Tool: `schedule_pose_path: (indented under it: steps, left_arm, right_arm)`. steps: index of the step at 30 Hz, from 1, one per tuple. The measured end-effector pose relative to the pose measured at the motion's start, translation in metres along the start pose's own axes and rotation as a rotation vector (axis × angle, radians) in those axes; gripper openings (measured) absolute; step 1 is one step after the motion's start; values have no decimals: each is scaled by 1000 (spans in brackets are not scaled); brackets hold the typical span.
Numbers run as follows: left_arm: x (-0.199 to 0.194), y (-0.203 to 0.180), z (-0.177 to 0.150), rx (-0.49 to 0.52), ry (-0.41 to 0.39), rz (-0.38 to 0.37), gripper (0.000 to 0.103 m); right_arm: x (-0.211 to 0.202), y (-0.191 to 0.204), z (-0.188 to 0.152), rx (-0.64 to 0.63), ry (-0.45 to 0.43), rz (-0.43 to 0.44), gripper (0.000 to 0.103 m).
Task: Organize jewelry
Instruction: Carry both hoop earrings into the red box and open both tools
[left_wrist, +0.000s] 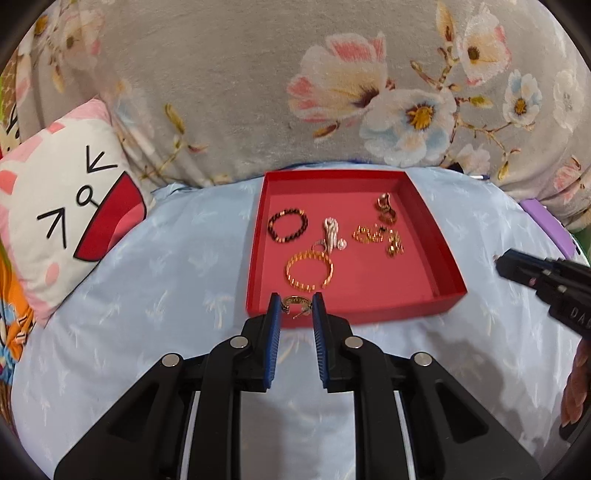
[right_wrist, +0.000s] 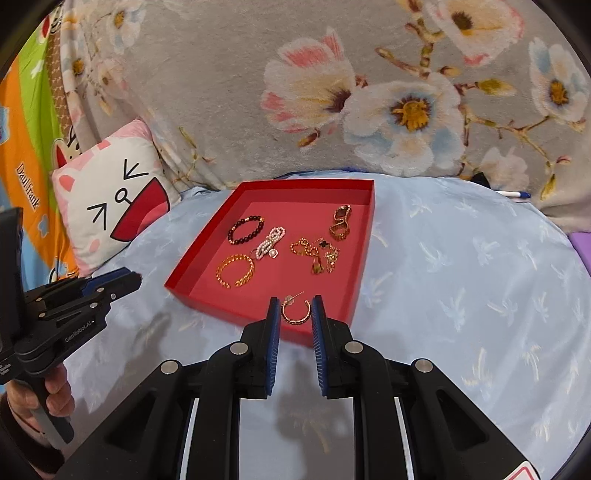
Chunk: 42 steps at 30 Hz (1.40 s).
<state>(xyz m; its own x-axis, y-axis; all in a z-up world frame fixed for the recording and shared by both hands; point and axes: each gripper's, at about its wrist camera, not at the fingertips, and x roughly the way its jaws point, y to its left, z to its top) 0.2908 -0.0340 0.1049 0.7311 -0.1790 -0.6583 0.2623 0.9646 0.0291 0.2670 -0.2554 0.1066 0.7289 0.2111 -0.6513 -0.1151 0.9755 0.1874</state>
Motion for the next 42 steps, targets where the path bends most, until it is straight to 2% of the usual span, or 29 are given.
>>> schedule_pose_path:
  steps: [4,14,20,24,36,38,42]
  left_arm:
    - [32,-1,20,-25,38,-46,17]
    - [107,-20,31,-35,103,-54,17]
    - [125,-23,42,-37,100,-57,17]
    - [138,-29,40,-17,126,-61,17]
    - [150,-29,36,-8,147,-54,17]
    - [150,-28,37,-12,143,-51,18]
    - [148,-23,38,-26,132,-36,35]
  right_arm:
    - [28,-2,11,12,22,5,15]
    - [89,-4,11,51,66,50,16]
    - [102,-10,16,50,62,48,16]
    - [107,-14,13,36,64,23,16]
    - [116,-14,9,14,85,20,18]
    - [115,-15,10,18,82,21,18]
    - [112,-18,12,29,72,20,19]
